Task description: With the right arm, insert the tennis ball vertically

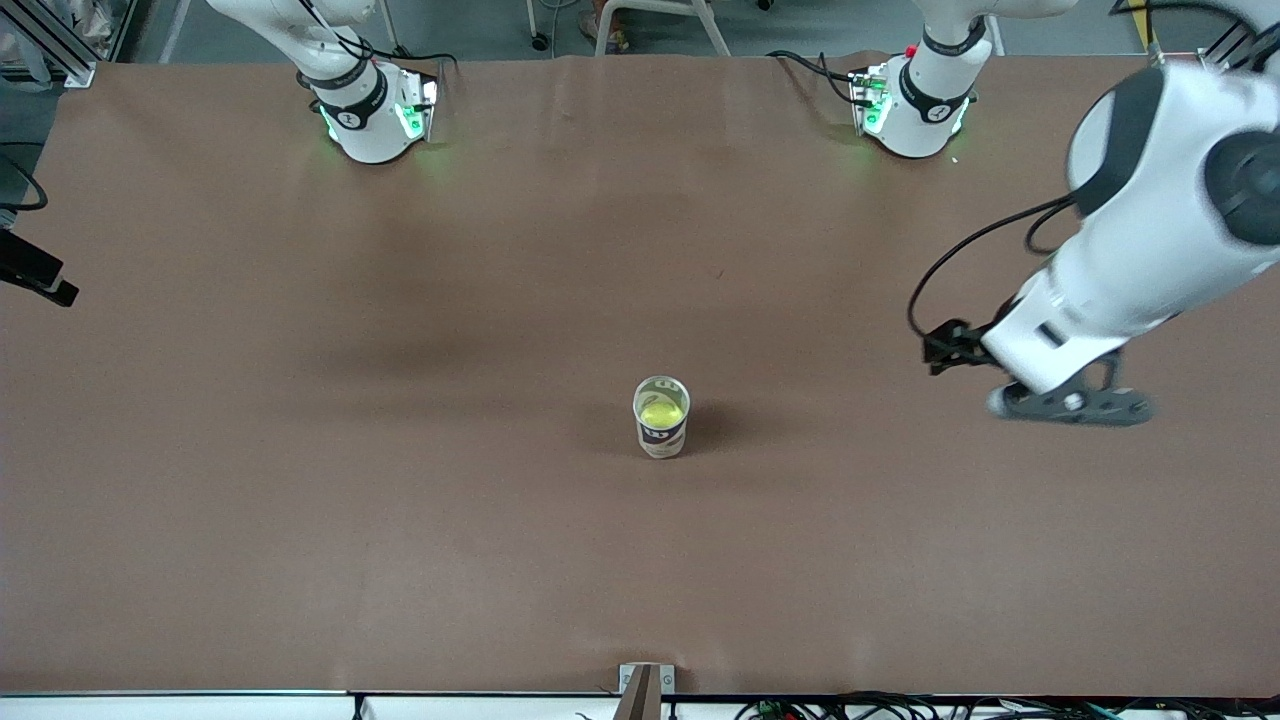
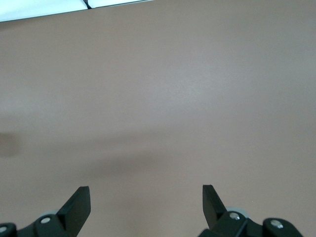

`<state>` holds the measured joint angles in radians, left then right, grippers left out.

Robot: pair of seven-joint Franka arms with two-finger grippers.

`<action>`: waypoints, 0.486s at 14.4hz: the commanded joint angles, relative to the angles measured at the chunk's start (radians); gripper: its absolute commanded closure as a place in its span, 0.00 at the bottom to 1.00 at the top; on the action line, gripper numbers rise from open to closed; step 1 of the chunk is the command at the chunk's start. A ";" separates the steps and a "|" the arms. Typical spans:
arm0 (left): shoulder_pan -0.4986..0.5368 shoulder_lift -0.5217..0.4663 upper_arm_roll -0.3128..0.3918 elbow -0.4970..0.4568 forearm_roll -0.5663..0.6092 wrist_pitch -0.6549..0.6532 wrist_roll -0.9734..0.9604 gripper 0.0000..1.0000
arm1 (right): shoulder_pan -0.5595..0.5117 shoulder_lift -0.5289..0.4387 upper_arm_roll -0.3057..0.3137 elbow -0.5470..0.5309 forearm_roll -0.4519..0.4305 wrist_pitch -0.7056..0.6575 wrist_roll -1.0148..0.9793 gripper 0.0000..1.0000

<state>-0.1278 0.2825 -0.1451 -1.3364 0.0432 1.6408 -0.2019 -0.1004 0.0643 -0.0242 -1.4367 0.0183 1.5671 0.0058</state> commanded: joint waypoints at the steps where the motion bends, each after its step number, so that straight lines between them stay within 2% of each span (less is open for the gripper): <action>1: 0.057 -0.104 -0.005 -0.047 0.007 -0.037 0.019 0.00 | -0.019 -0.076 0.023 -0.106 -0.015 0.051 -0.012 0.00; 4: 0.102 -0.257 -0.005 -0.191 0.003 -0.053 0.035 0.00 | -0.019 -0.156 0.021 -0.246 -0.015 0.125 -0.012 0.00; 7: 0.112 -0.348 -0.001 -0.285 0.001 -0.080 0.024 0.00 | -0.015 -0.167 0.026 -0.252 -0.015 0.116 -0.012 0.00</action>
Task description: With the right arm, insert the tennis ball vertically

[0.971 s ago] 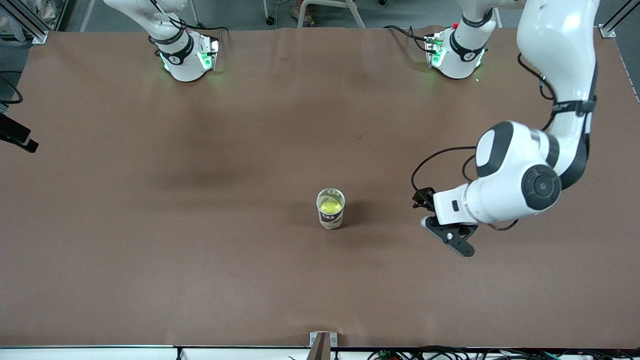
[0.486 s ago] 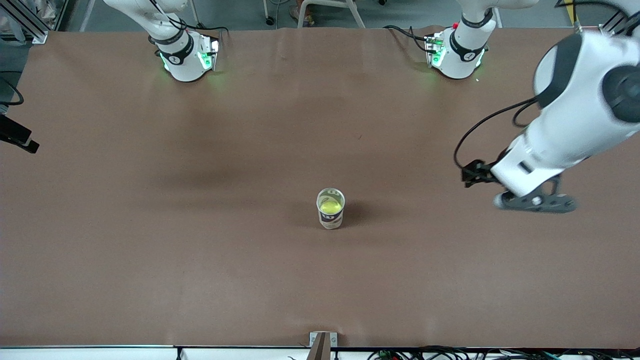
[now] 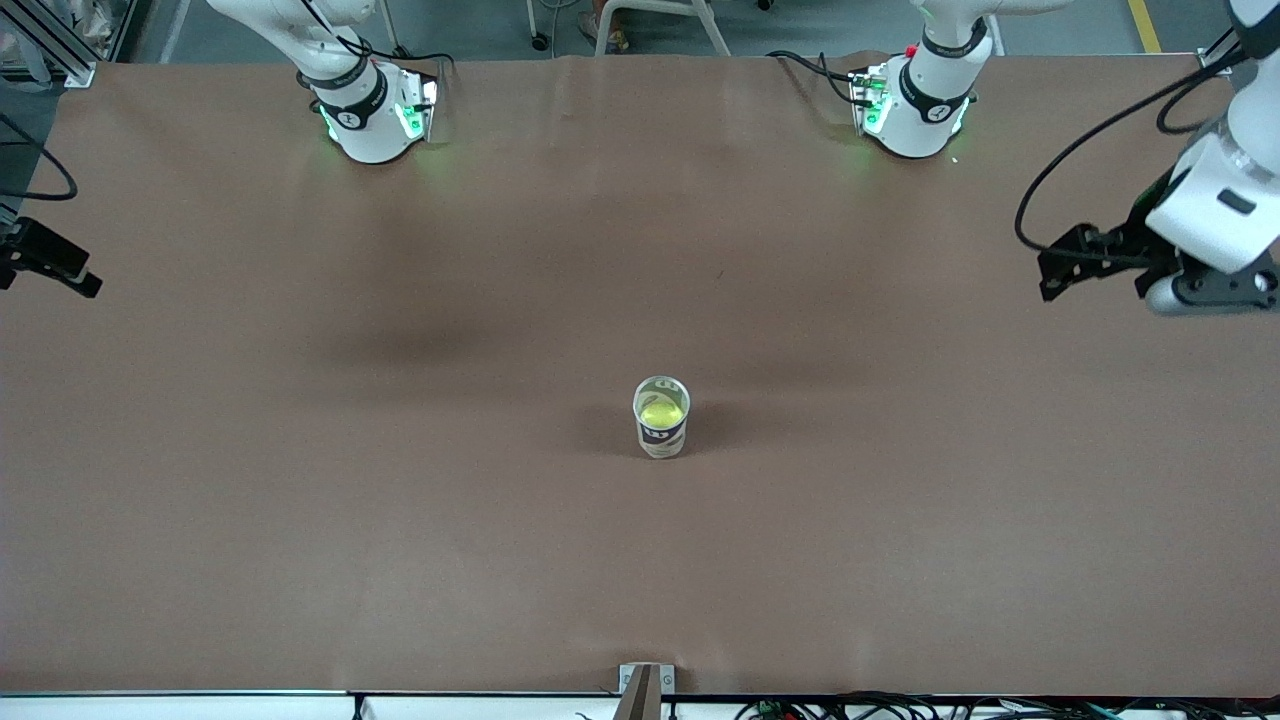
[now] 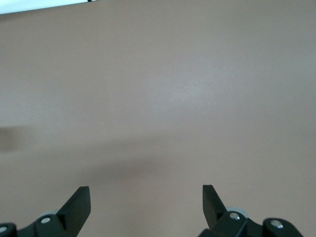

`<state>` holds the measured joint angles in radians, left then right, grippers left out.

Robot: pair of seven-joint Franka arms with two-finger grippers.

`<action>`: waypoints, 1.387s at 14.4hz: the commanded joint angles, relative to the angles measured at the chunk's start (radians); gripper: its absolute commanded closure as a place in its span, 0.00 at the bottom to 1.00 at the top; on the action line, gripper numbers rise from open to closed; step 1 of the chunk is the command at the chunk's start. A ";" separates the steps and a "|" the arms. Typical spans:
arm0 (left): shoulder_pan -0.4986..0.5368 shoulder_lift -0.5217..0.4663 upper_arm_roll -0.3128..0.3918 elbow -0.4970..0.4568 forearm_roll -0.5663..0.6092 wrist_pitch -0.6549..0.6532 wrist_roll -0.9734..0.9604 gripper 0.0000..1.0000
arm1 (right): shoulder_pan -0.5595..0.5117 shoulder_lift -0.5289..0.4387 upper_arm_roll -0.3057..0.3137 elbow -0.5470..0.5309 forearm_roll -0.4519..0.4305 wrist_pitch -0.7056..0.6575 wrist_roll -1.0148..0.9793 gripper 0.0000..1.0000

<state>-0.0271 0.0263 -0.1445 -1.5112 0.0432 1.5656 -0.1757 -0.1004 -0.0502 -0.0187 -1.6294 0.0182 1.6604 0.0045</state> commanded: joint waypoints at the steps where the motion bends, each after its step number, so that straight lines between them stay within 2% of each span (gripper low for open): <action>1: 0.013 -0.094 -0.001 -0.104 0.001 -0.036 -0.017 0.00 | -0.015 -0.048 0.019 -0.043 -0.015 0.019 -0.008 0.00; 4: 0.019 -0.095 0.000 -0.107 0.000 -0.050 -0.019 0.00 | -0.012 -0.040 0.019 -0.009 -0.014 0.012 -0.006 0.00; 12: 0.038 -0.101 -0.004 -0.107 -0.016 -0.012 -0.004 0.00 | -0.004 -0.036 0.019 -0.004 -0.004 0.019 -0.006 0.00; 15: 0.064 -0.128 -0.001 -0.115 -0.066 -0.018 -0.004 0.00 | 0.018 -0.036 0.019 -0.001 -0.006 0.015 -0.006 0.00; 20: 0.079 -0.111 0.000 -0.103 -0.066 -0.016 0.035 0.00 | 0.022 -0.031 0.019 0.000 -0.006 0.015 -0.002 0.00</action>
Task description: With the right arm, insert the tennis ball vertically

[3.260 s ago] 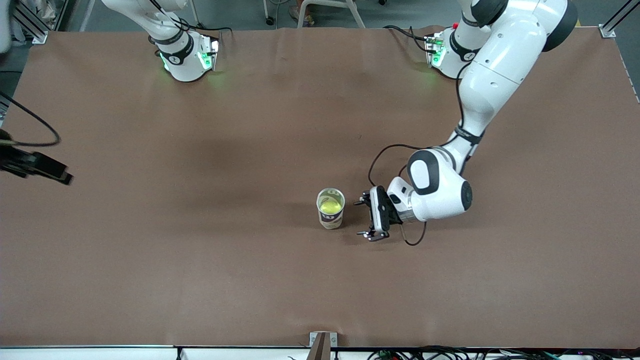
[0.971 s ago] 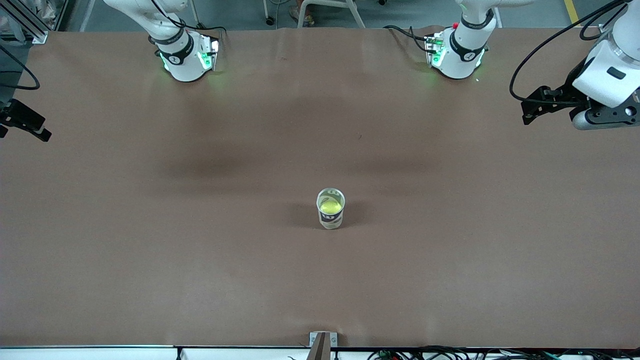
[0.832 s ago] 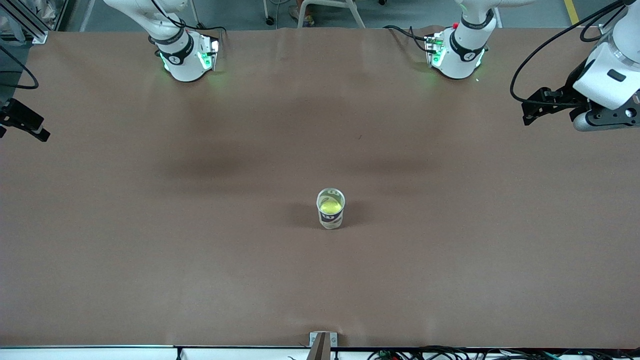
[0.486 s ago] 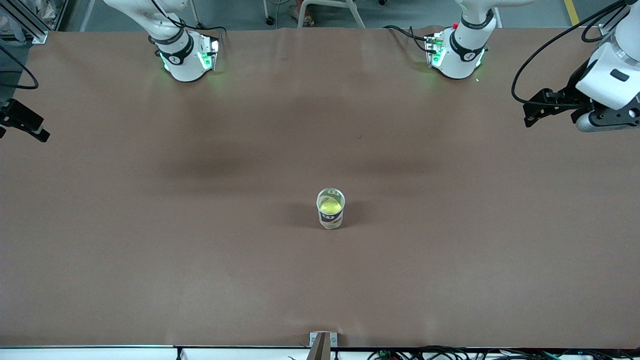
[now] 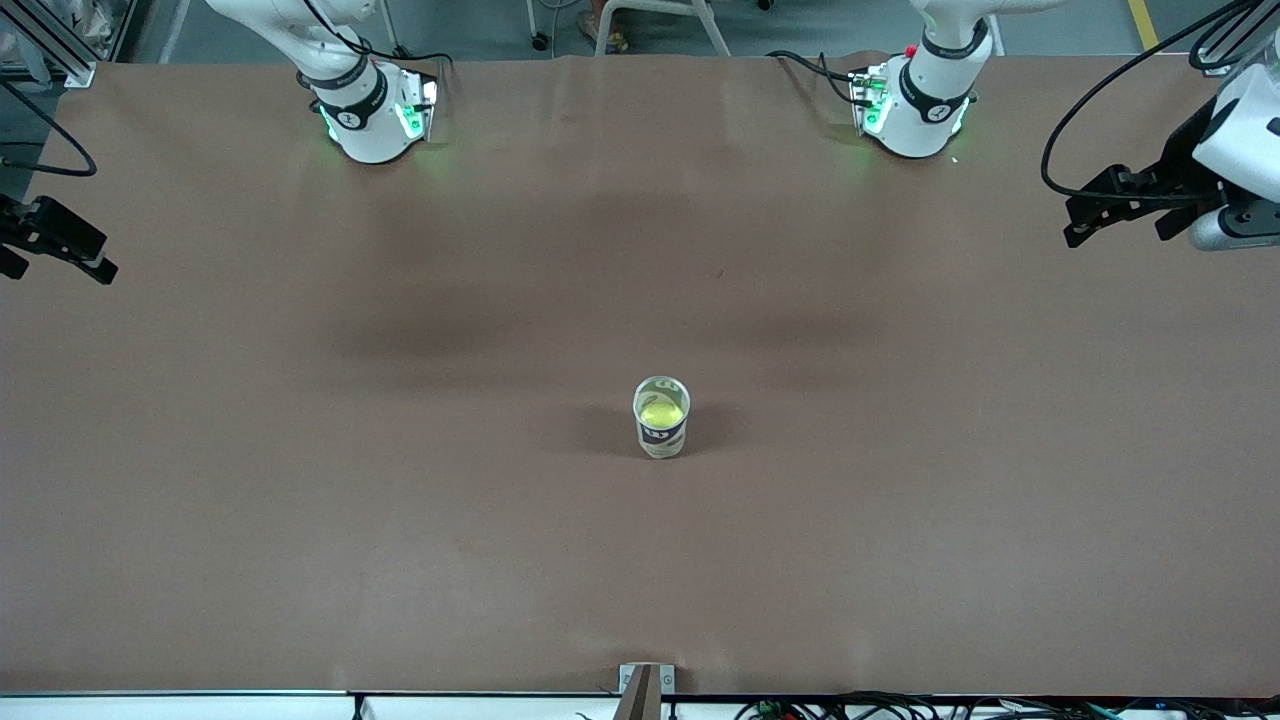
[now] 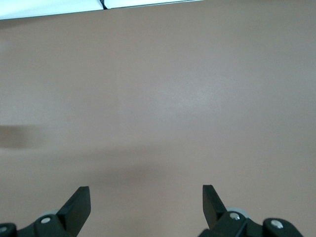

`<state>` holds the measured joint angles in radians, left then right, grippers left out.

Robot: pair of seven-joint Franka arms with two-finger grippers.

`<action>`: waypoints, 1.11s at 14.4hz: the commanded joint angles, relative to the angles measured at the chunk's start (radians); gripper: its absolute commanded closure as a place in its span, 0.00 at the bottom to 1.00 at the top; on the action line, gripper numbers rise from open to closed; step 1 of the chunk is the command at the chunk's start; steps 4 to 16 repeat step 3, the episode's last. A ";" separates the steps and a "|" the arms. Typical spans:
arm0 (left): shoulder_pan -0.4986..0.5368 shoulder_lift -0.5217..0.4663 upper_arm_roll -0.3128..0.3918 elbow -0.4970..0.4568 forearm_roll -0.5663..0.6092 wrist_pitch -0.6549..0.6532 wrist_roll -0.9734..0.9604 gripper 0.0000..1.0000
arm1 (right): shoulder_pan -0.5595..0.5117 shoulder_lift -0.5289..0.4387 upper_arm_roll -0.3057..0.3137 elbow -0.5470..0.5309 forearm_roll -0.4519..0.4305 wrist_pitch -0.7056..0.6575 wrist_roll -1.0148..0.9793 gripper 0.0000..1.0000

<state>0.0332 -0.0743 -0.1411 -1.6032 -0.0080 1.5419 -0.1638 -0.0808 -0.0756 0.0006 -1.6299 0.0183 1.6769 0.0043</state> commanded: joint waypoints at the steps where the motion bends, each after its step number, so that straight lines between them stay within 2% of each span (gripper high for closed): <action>1: 0.019 -0.001 -0.003 -0.009 -0.012 0.007 0.020 0.00 | 0.009 -0.007 -0.004 0.002 -0.008 -0.002 0.003 0.00; 3: 0.017 0.013 -0.005 0.008 -0.001 0.006 0.001 0.00 | 0.035 -0.006 -0.013 0.002 -0.017 -0.002 0.002 0.00; 16: 0.017 0.013 -0.005 0.008 -0.001 0.006 0.001 0.00 | 0.035 -0.006 -0.013 0.002 -0.017 -0.002 0.002 0.00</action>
